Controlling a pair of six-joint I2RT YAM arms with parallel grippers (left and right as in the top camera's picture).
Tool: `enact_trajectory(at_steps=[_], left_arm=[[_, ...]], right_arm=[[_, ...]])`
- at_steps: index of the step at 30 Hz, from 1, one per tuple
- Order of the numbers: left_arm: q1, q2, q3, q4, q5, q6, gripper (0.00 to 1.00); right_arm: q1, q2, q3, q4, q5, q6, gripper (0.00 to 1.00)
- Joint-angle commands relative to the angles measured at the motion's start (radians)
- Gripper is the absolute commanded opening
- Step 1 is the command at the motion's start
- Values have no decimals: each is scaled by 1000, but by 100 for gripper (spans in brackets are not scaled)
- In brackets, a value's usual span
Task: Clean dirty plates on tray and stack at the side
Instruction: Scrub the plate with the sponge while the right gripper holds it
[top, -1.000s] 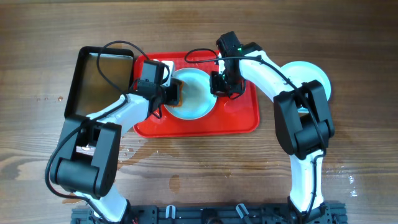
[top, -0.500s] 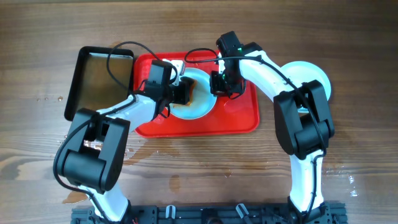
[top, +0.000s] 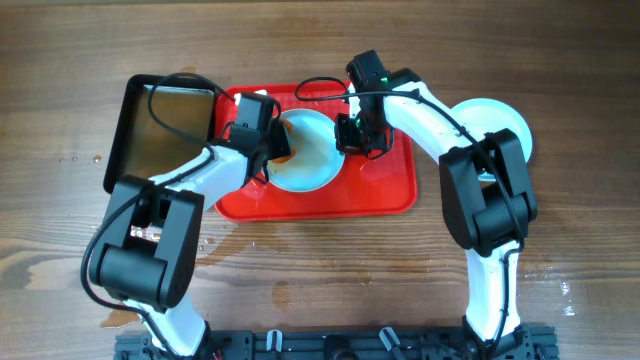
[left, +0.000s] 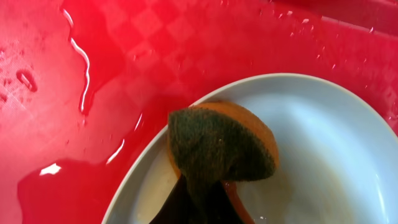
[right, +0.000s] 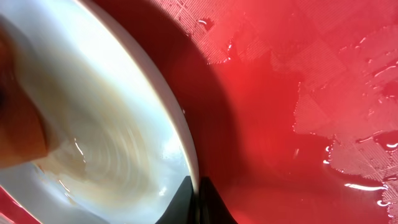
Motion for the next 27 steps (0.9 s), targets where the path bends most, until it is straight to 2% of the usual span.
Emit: enact_trajectory(at_steps=[1, 7, 11, 24, 27], left_arm=[[18, 42, -32, -129, 103, -21, 4], [17, 36, -14, -239, 323, -10, 4], [18, 36, -14, -236, 443, 87, 4], [15, 36, -14, -187, 363, 87, 4], [14, 36, -14, -164, 284, 69, 4]], right_arm=[[0, 19, 3, -4, 0, -21, 4], [0, 19, 3, 2, 0, -21, 4], [0, 19, 3, 3, 0, -21, 4], [0, 19, 3, 48, 0, 5, 4], [0, 19, 3, 47, 1, -6, 4]])
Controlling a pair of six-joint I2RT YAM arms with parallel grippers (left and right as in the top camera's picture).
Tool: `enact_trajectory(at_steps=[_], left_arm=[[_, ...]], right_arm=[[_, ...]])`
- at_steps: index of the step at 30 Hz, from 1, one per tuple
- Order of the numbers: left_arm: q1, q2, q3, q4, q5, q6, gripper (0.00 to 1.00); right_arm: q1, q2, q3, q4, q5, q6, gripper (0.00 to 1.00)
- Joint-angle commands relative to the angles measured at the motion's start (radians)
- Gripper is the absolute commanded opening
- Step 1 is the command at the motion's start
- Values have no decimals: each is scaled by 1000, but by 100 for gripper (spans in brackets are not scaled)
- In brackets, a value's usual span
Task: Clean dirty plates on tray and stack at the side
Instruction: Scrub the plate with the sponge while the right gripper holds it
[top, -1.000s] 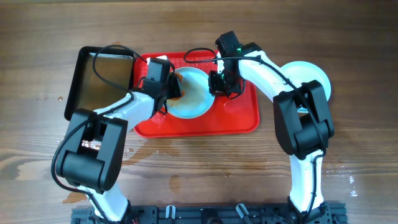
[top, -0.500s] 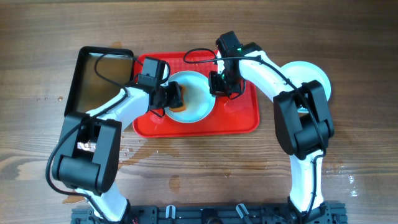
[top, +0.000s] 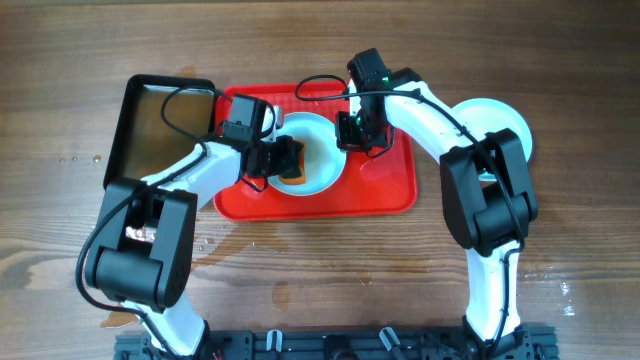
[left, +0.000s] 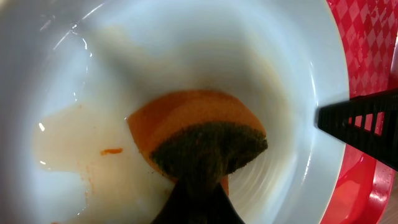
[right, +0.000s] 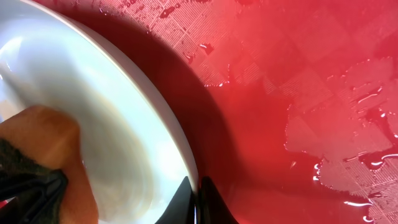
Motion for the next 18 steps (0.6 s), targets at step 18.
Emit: enact_trajectory(at_steps=[18], left_arm=[[-13, 43, -33, -99, -412, -159, 4]], right_arm=[[3, 19, 3, 17, -8, 24, 4]])
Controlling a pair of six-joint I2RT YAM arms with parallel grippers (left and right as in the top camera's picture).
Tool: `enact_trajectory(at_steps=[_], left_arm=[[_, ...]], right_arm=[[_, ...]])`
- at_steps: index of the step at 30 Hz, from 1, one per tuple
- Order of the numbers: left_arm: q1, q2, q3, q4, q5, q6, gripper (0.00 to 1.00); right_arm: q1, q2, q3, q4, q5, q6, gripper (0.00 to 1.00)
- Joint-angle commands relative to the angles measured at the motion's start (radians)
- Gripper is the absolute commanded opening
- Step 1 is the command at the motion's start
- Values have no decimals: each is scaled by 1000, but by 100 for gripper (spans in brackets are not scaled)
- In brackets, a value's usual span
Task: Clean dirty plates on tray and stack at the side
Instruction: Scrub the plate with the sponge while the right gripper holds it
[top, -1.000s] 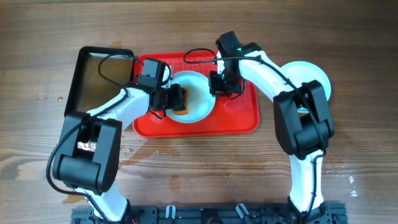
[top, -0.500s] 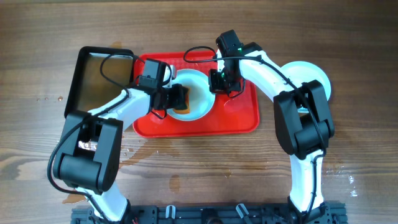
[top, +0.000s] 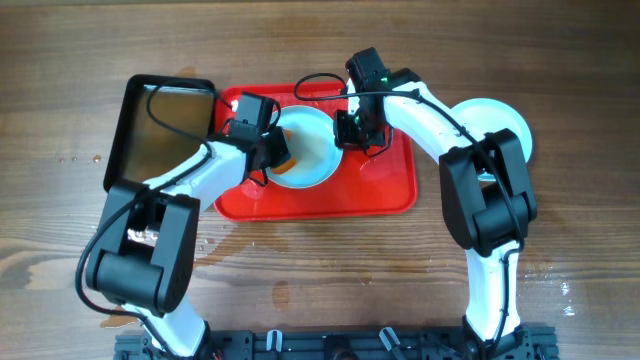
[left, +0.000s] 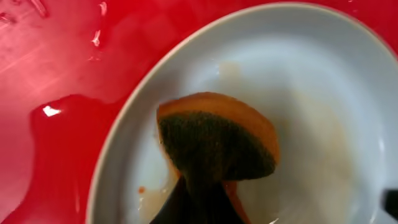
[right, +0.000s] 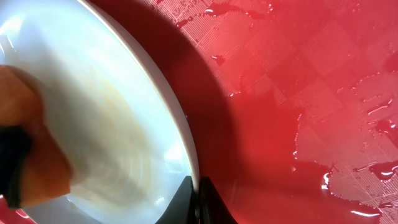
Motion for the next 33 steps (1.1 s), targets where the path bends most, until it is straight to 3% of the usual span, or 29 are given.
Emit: enact_trajectory(at_steps=[1, 9, 12, 16, 22, 26, 29, 33], left_arm=[[14, 55, -50, -129, -10, 1, 4], [14, 55, -50, -125, 454, 224, 4], [14, 55, -50, -76, 496, 249, 4], [14, 55, -50, -8, 359, 235, 4], [14, 55, -50, 60, -98, 135, 4], [14, 55, -50, 84, -328, 124, 4], [14, 55, -50, 69, -424, 108, 4], [6, 55, -50, 5, -412, 76, 4]], right_arm=[[0, 19, 3, -3, -4, 12, 4], [0, 19, 3, -5, -4, 12, 4], [0, 19, 3, -6, -4, 11, 4], [0, 19, 3, -9, -4, 11, 4], [0, 19, 3, -10, -4, 11, 4], [0, 19, 3, -10, -4, 11, 4], [0, 19, 3, -10, -4, 11, 4], [0, 19, 3, -10, -4, 11, 4]])
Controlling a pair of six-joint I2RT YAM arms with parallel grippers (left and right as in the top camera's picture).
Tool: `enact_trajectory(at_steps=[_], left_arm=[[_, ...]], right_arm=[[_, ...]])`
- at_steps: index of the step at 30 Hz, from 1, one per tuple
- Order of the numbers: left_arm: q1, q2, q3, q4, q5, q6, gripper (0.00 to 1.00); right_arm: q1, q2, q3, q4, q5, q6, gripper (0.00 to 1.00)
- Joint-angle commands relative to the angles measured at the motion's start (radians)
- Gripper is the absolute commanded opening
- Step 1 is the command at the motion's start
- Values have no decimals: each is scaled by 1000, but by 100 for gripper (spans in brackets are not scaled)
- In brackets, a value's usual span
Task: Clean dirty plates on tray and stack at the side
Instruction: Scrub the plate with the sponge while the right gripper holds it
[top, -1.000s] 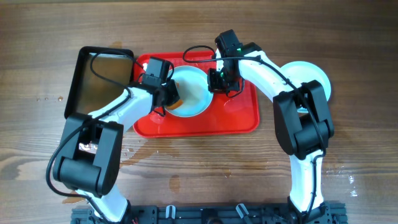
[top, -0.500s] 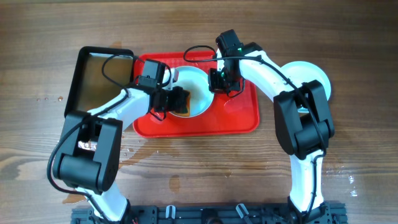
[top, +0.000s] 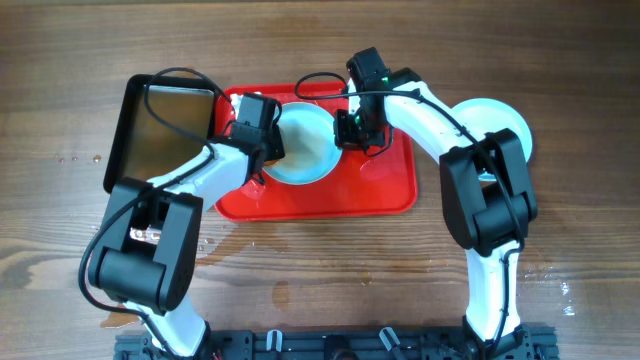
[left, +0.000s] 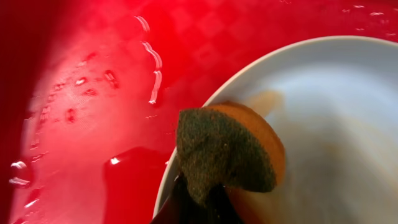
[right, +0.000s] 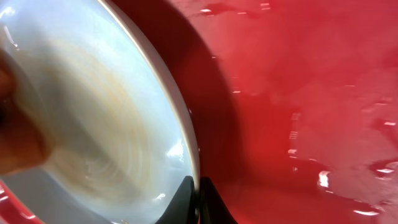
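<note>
A white plate (top: 305, 145) lies on the red tray (top: 385, 190), smeared with brownish residue (right: 93, 124). My left gripper (left: 199, 202) is shut on an orange sponge with a dark green scouring side (left: 227, 152), pressed on the plate's left rim (left: 186, 162). My right gripper (right: 198, 193) is shut on the plate's right rim (right: 186, 130), pinching it between both fingers. In the overhead view the left gripper (top: 268, 150) sits at the plate's left edge and the right gripper (top: 350, 130) at its right edge.
A black tray (top: 160, 130) holding brownish water stands left of the red tray. A white plate (top: 500, 125) rests on the table at the right, behind my right arm. Water pools on the red tray (left: 130, 180) and wets the wood in front (top: 240, 235).
The sponge has shifted from inside the plate's left part to its left rim, overhanging the wet tray. My right gripper keeps its pinch on the right rim.
The sponge was at the plate's left rim at first, then in the middle of the plate, then back in its left part, and now at the left rim again. All along my right gripper held the plate's right rim.
</note>
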Motion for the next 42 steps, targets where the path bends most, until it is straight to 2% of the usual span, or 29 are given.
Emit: enact_trajectory(at_steps=[1, 4, 7, 11, 14, 17, 20, 25, 28, 32, 37, 42], left_arm=[[10, 45, -35, -98, -171, -43, 4], [-14, 44, -35, -164, -27, -43, 4], [-34, 40, -35, -215, 195, -33, 4], [-39, 40, -35, -210, 578, 43, 4], [-39, 40, -35, -159, 706, 77, 4], [-36, 40, -35, -87, 685, 78, 5], [-26, 40, -35, -20, 598, 73, 5], [9, 40, -35, 28, 279, -21, 4], [31, 38, -31, 21, 148, -60, 4], [47, 9, 20, -76, 114, -58, 4], [46, -127, 143, -306, 115, -58, 4], [46, -253, 163, -388, 118, -58, 4]], right_arm=[[0, 19, 3, -10, 3, -2, 4], [0, 19, 3, -10, 3, -2, 4], [0, 19, 3, -10, 3, -4, 4], [0, 19, 3, -9, 3, -4, 4], [0, 19, 3, -9, 3, -4, 4], [0, 19, 3, -8, 3, -4, 4], [0, 19, 3, -10, 4, -4, 4], [0, 19, 3, -10, 4, -4, 4], [0, 19, 3, -9, 4, -1, 4], [0, 19, 3, -10, 4, -1, 4], [0, 19, 3, -10, 7, 0, 4], [0, 19, 3, -5, 8, -1, 4]])
